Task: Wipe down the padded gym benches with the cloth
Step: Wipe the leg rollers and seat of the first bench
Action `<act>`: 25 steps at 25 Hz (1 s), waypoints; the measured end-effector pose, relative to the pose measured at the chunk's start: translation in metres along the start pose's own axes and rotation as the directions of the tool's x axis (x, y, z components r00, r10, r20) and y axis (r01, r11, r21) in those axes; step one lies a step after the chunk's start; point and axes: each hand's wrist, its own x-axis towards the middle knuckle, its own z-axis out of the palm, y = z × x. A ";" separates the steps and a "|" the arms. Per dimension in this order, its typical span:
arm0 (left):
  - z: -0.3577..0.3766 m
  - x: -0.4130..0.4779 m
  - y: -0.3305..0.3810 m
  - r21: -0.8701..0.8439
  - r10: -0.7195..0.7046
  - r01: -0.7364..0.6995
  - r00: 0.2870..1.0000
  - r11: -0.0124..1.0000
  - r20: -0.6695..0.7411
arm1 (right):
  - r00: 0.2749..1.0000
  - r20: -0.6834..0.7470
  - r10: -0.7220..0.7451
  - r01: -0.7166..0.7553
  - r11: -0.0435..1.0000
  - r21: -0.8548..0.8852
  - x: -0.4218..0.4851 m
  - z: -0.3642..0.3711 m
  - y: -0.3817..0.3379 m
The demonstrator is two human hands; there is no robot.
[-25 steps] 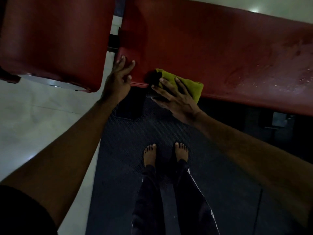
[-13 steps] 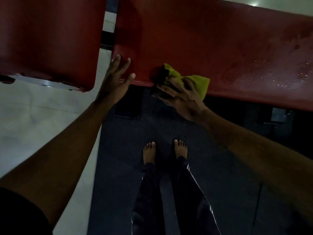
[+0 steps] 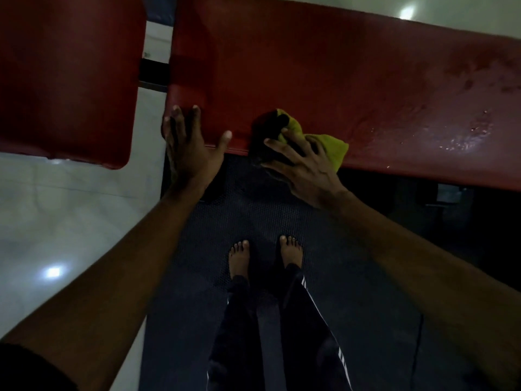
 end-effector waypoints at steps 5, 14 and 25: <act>0.017 0.012 0.039 0.025 0.240 -0.246 0.961 0.969 0.136 | 0.974 -0.068 0.216 -0.218 0.976 -0.024 -0.072 -0.012 0.052; 0.038 0.018 0.059 0.191 0.297 -0.317 0.947 0.929 0.125 | 0.663 -0.084 0.744 -0.713 0.662 0.232 -0.013 -0.012 0.003; 0.040 0.039 0.075 0.239 0.344 -0.360 0.933 0.902 0.110 | 0.486 -0.252 0.837 -0.762 0.547 0.347 -0.067 -0.018 0.073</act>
